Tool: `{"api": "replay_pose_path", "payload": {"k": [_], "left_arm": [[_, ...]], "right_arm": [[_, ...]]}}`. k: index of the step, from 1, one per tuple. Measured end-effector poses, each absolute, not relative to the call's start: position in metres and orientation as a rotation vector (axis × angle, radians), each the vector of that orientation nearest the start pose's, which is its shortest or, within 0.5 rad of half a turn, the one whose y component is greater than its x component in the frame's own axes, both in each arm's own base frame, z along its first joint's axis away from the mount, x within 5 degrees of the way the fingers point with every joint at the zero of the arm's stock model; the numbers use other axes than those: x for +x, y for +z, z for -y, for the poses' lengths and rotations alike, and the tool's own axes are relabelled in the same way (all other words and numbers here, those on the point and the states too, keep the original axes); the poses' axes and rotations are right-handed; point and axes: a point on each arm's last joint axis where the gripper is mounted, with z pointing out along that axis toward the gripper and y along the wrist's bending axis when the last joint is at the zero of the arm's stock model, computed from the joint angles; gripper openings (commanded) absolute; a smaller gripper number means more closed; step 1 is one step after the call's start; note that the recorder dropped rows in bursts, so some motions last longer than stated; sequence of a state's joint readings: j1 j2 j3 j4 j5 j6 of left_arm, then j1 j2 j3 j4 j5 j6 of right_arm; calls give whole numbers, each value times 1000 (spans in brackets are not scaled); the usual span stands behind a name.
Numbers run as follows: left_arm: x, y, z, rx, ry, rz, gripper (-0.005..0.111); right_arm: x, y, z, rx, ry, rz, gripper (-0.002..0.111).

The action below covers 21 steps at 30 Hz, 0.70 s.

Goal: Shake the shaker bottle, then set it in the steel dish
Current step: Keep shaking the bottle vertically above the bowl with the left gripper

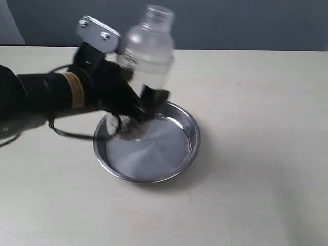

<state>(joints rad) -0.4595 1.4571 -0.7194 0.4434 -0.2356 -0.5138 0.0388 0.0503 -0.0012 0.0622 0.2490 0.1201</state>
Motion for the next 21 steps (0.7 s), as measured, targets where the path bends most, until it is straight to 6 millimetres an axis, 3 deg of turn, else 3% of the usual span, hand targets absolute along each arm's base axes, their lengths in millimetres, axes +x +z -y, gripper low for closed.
{"api": "replay_pose_path", "payload": {"k": [2,6,10,11,15,17,19,20,21], "left_arm": [[280,232,115,202,-442,-2026,0],[269,246,125,399,-415,-1948,0],[280,247,108,145,-461,-1969,0],[278,244,112,157,-461,-2003,0],[256,238,147,510,-449,-1994,0],[267,239,136,456,-447,-1970,0],[280,270,128,387,-455,-1859,0],[277,309,127,375,-483,-1713,0],[275,323,127,370,-501,-1657,0]], "right_arm": [[58,188,-4,115,172,-1781,-1],[58,188,-4,115,172,-1781,-1],[58,188,-4,115,172,-1781,-1],[58,188,-4,115,172,-1781,-1],[58,188,-4,115,172,-1781,-1],[58,188,-4,115,172,-1781,-1],[58,188,-4,115,172,-1781,-1],[58,188,-4,115,172,-1781,-1],[58,188,-4,115,172,-1781,-1]]}}
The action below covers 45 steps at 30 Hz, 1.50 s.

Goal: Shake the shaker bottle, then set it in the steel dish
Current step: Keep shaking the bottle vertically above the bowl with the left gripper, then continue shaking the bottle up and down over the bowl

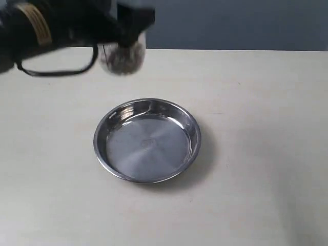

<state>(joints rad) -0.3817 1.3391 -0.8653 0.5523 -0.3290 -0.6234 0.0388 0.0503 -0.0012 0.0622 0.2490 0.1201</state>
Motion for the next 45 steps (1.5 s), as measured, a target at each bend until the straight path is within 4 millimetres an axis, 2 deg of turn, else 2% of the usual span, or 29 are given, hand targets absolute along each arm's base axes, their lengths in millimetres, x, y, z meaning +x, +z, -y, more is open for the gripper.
{"api": "replay_pose_path", "payload": {"k": [1,4,5,7,8,9,10,12,13,14,17,18,19,20,22,23,24,27,28,29,30,33,34,35,39,40,41,44,45], "left_arm": [[272,318,127,346,-548,-1658,0],[277,224,130,293,-574,-1974,0],[278,230,130,311,-559,-1958,0],[280,290,136,349,-569,-1749,0],[275,305,142,370,-594,-1688,0],[273,297,145,381,-604,-1705,0],[274,267,149,399,-613,-1790,0],[276,227,150,415,-565,-1954,0],[276,224,149,415,-549,-1979,0],[276,229,148,417,-537,-1970,0],[276,278,151,411,-573,-1795,0],[274,285,152,410,-596,-1757,0],[271,278,155,414,-618,-1766,0],[271,253,158,420,-621,-1843,0],[271,223,156,425,-572,-1979,0],[271,217,155,423,-548,-2017,0],[271,224,154,427,-538,-2003,0],[272,271,157,436,-567,-1824,0],[271,277,158,434,-586,-1794,0],[269,273,161,435,-606,-1794,0],[268,261,162,434,-614,-1828,0],[265,201,161,456,-560,-2053,0],[264,195,158,461,-533,-2095,0],[262,202,157,471,-519,-2079,0],[260,278,159,464,-591,-1767,0],[259,282,159,453,-616,-1735,0],[258,280,160,438,-643,-1724,0],[267,242,160,409,-636,-1842,0],[270,236,157,401,-613,-1880,0]], "right_arm": [[58,188,-4,115,172,-1781,-1],[58,188,-4,115,172,-1781,-1],[58,188,-4,115,172,-1781,-1],[58,188,-4,115,172,-1781,-1],[58,188,-4,115,172,-1781,-1],[58,188,-4,115,172,-1781,-1],[58,188,-4,115,172,-1781,-1],[58,188,-4,115,172,-1781,-1],[58,188,-4,115,172,-1781,-1],[58,188,-4,115,172,-1781,-1],[58,188,-4,115,172,-1781,-1],[58,188,-4,115,172,-1781,-1],[58,188,-4,115,172,-1781,-1],[58,188,-4,115,172,-1781,-1],[58,188,-4,115,172,-1781,-1],[58,188,-4,115,172,-1781,-1],[58,188,-4,115,172,-1781,-1],[58,188,-4,115,172,-1781,-1],[58,188,-4,115,172,-1781,-1],[58,188,-4,115,172,-1781,-1],[58,188,-4,115,172,-1781,-1],[58,188,-4,115,172,-1781,-1],[58,188,-4,115,172,-1781,-1],[58,188,-4,115,172,-1781,-1],[59,188,-4,115,172,-1779,-1],[59,188,-4,115,172,-1779,-1],[59,188,-4,115,172,-1779,-1],[59,188,-4,115,172,-1779,-1],[59,188,-4,115,172,-1779,-1]]}}
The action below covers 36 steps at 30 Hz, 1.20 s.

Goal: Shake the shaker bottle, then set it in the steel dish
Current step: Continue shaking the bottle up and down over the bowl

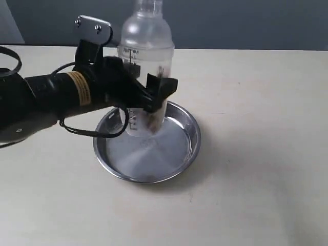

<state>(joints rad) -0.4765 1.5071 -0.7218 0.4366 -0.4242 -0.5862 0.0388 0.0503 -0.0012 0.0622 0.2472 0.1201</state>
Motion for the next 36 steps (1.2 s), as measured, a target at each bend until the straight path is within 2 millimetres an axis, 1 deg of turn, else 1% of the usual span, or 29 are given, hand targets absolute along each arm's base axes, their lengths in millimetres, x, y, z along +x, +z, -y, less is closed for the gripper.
{"api": "replay_pose_path", "payload": {"k": [1,2,4,5,6,7,8,10,11,12,13,15,16,17,18,21,22,23,25,26,27,28,29,30,32,33,34,35,36], "left_arm": [[272,238,155,397,-594,-1886,0],[273,251,153,397,-580,-1853,0],[274,285,152,388,-583,-1749,0],[272,293,153,387,-594,-1720,0],[269,290,155,390,-608,-1720,0],[268,281,157,383,-621,-1744,0],[269,265,160,386,-627,-1793,0],[268,222,159,390,-584,-1965,0],[266,213,157,391,-559,-2019,0],[266,216,154,394,-538,-2026,0],[266,227,154,400,-533,-1990,0],[266,266,155,405,-561,-1830,0],[265,277,156,397,-584,-1780,0],[263,279,157,395,-604,-1751,0],[262,273,158,398,-615,-1754,0],[265,237,158,402,-578,-1902,0],[267,233,154,402,-544,-1938,0],[268,241,152,402,-527,-1928,0],[270,278,148,386,-520,-1810,0],[269,293,148,374,-536,-1754,0],[267,298,149,366,-557,-1727,0],[265,293,152,370,-583,-1717,0],[265,280,155,371,-597,-1750,0],[264,250,158,379,-602,-1843,0],[262,205,158,385,-561,-2034,0],[260,195,155,392,-531,-2096,0],[259,200,154,396,-524,-2087,0],[260,215,155,402,-531,-2036,0],[259,239,156,408,-551,-1942,0]], "right_arm": [[59,188,-4,115,172,-1779,-1],[58,188,-4,115,172,-1781,-1],[58,188,-4,115,172,-1781,-1],[58,188,-4,115,172,-1781,-1],[58,188,-4,115,172,-1781,-1],[58,188,-4,115,172,-1781,-1],[58,188,-4,115,172,-1781,-1],[58,188,-4,115,172,-1781,-1],[58,188,-4,115,172,-1781,-1],[58,188,-4,115,172,-1781,-1],[58,188,-4,115,172,-1781,-1],[58,188,-4,115,172,-1781,-1],[58,188,-4,115,172,-1781,-1],[58,188,-4,115,172,-1781,-1],[58,188,-4,115,172,-1781,-1],[58,188,-4,115,172,-1781,-1],[58,188,-4,115,172,-1781,-1],[58,188,-4,115,172,-1781,-1],[59,188,-4,115,172,-1780,-1],[59,188,-4,115,172,-1780,-1],[59,188,-4,115,172,-1780,-1],[59,188,-4,115,172,-1780,-1],[59,188,-4,115,172,-1780,-1],[59,188,-4,116,173,-1779,-1],[59,188,-4,116,173,-1779,-1],[59,188,-4,116,173,-1779,-1],[59,188,-4,116,173,-1779,-1],[59,188,-4,116,173,-1779,-1],[59,188,-4,116,173,-1779,-1]]}}
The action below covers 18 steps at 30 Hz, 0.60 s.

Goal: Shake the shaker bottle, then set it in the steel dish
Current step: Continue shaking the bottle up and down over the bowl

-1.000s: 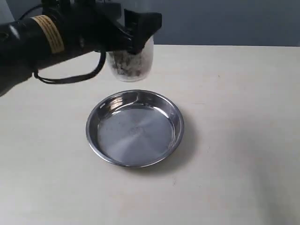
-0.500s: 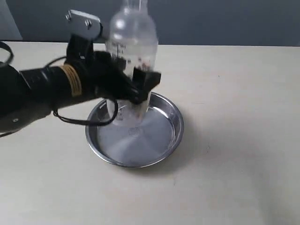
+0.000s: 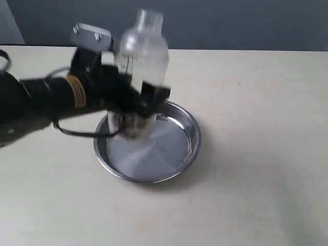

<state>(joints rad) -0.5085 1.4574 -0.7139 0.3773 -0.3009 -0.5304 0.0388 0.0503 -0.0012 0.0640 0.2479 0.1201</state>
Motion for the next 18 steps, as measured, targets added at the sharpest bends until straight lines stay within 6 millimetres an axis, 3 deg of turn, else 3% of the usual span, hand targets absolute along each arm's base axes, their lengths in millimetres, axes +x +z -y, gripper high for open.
{"api": "replay_pose_path", "payload": {"k": [2,3,5,7,8,9,12,14,16,18], "left_arm": [[258,268,159,407,-605,-1800,0],[257,270,161,403,-637,-1759,0],[259,249,163,404,-657,-1796,0],[260,208,161,404,-609,-1965,0],[261,200,157,401,-578,-2017,0],[262,205,154,392,-562,-2019,0],[268,263,152,381,-567,-1830,0],[265,283,153,381,-594,-1741,0],[264,270,157,392,-618,-1757,0],[264,235,157,405,-583,-1897,0]], "right_arm": [[59,188,-4,116,173,-1779,-1],[59,188,-4,116,173,-1779,-1],[59,188,-4,116,173,-1779,-1],[59,188,-4,116,173,-1779,-1],[58,188,-4,116,173,-1781,-1],[58,188,-4,116,173,-1781,-1],[58,188,-4,116,173,-1781,-1],[58,188,-4,116,173,-1781,-1],[58,188,-4,116,173,-1781,-1],[58,188,-4,116,173,-1781,-1]]}}
